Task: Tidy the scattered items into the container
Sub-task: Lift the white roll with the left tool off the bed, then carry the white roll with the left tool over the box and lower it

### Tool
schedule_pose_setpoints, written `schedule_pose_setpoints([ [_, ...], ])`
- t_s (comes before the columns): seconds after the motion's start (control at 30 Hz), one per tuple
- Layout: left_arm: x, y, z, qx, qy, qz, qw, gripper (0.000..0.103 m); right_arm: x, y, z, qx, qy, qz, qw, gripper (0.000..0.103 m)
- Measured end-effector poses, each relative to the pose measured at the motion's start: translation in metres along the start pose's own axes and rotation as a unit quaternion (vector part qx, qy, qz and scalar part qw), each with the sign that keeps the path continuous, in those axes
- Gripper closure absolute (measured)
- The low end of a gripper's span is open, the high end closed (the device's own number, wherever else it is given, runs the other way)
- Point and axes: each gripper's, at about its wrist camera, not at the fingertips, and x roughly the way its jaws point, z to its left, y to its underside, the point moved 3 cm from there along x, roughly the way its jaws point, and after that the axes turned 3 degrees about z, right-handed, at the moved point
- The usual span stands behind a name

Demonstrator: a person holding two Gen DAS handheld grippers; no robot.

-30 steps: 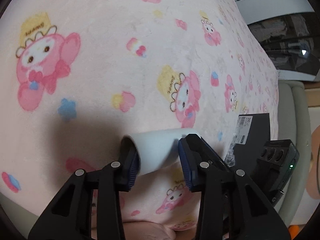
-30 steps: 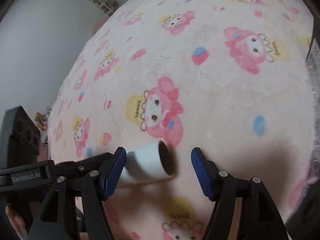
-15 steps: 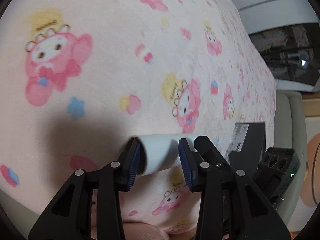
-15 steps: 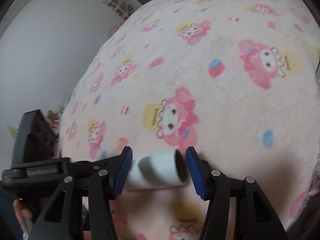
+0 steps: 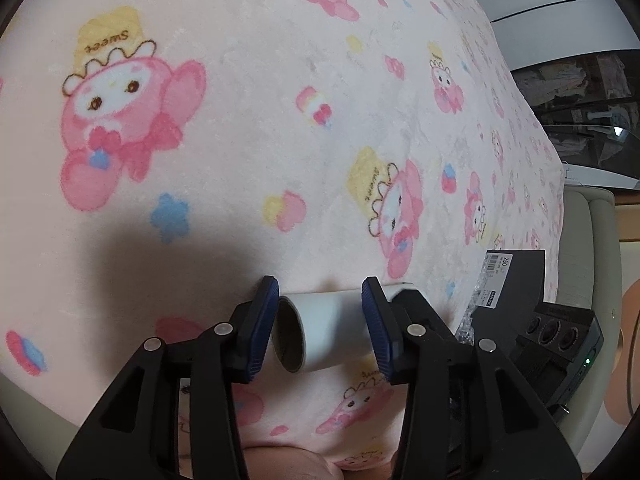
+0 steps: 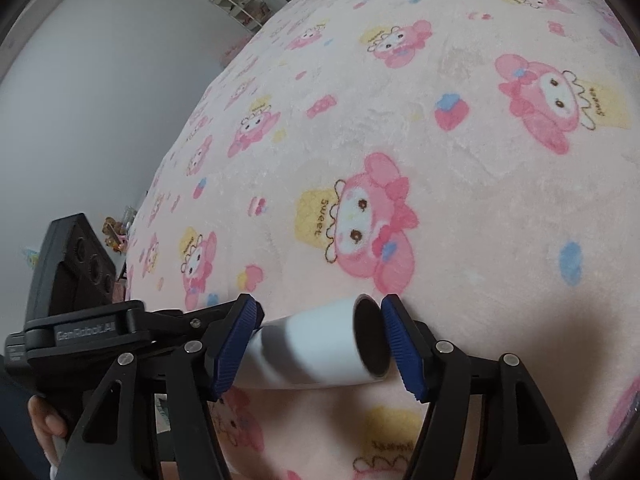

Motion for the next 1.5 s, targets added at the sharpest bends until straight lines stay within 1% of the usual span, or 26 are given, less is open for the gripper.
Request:
schedule_pose_setpoints([
  [0.13,0.004,0.006,-0.016,0.04,0.009,0.023,0.9989,0.06,-0.029,0.01,-0.001,0.01,-0.001,-0.019,1.0,0.041],
  [0.23,0.009,0.01,-0.028,0.066,0.013,0.038,0.997,0.06,-0.042,0.023,-0.005,0.017,0.015,-0.015,1.0,0.041],
  [0.3,0.013,0.012,-0.03,0.066,0.002,0.038,0.9971,0.06,-0.041,0.031,-0.009,0.017,0.036,-0.007,0.999,0.041],
  [0.37,0.013,0.011,-0.026,0.055,0.001,0.037,0.9978,0.06,-0.038,0.038,-0.013,0.018,0.057,0.001,0.998,0.041],
  [0.4,0.012,0.011,-0.024,0.05,0.001,0.035,0.9982,0.06,-0.038,0.04,-0.016,0.023,0.06,0.002,0.998,0.041],
  [0.57,0.012,0.01,-0.022,0.047,0.0,0.031,0.9984,0.06,-0.046,0.041,-0.027,0.05,0.052,-0.014,0.997,0.041],
  [0.77,0.013,0.01,-0.022,0.048,-0.004,0.032,0.9983,0.06,-0.044,0.029,-0.024,0.046,0.048,-0.021,0.998,0.041],
  [0.83,0.014,0.011,-0.022,0.05,-0.003,0.036,0.9981,0.06,-0.036,0.03,-0.025,0.049,0.05,-0.003,0.998,0.041],
  [0.9,0.012,0.013,-0.024,0.058,-0.011,0.038,0.9975,0.06,-0.027,0.035,-0.025,0.049,0.05,0.028,0.997,0.041],
  [0.93,0.012,0.014,-0.025,0.061,-0.017,0.04,0.9972,0.06,-0.026,0.039,-0.024,0.048,0.047,0.035,0.997,0.041],
  [1.0,0.012,0.019,-0.024,0.067,-0.022,0.057,0.9959,0.06,-0.028,0.046,-0.022,0.047,0.039,0.038,0.997,0.041],
  [1.03,0.013,0.022,-0.024,0.071,-0.021,0.071,0.9948,0.06,-0.03,0.049,-0.023,0.052,0.04,0.038,0.997,0.041],
  [1.1,0.008,0.029,-0.021,0.079,-0.022,0.084,0.9931,0.06,-0.034,0.054,-0.025,0.061,0.041,0.039,0.997,0.041],
  [1.17,0.008,0.036,-0.022,0.089,-0.011,0.102,0.9908,0.06,-0.038,0.057,-0.027,0.067,0.041,0.036,0.996,0.041],
  [1.23,0.009,0.043,-0.024,0.098,0.001,0.118,0.9881,0.06,-0.038,0.06,-0.027,0.07,0.03,0.04,0.996,0.041],
  [1.3,0.011,0.046,-0.031,0.108,-0.004,0.12,0.987,0.061,-0.035,0.062,-0.024,0.073,0.011,0.048,0.996,0.041],
  [1.33,0.01,0.047,-0.035,0.111,-0.004,0.116,0.987,0.063,-0.034,0.063,-0.021,0.073,-0.002,0.052,0.996,0.041],
  [1.37,0.008,0.049,-0.04,0.114,-0.003,0.111,0.9872,0.062,-0.034,0.064,-0.015,0.069,-0.009,0.054,0.996,0.042],
  [1.4,0.004,0.052,-0.047,0.121,0.0,0.104,0.9872,0.062,-0.037,0.064,-0.009,0.062,-0.005,0.049,0.997,0.042],
  [1.5,-0.008,0.063,-0.071,0.144,0.019,0.092,0.9851,0.061,-0.061,0.063,0.006,0.032,0.027,0.02,0.999,0.042],
])
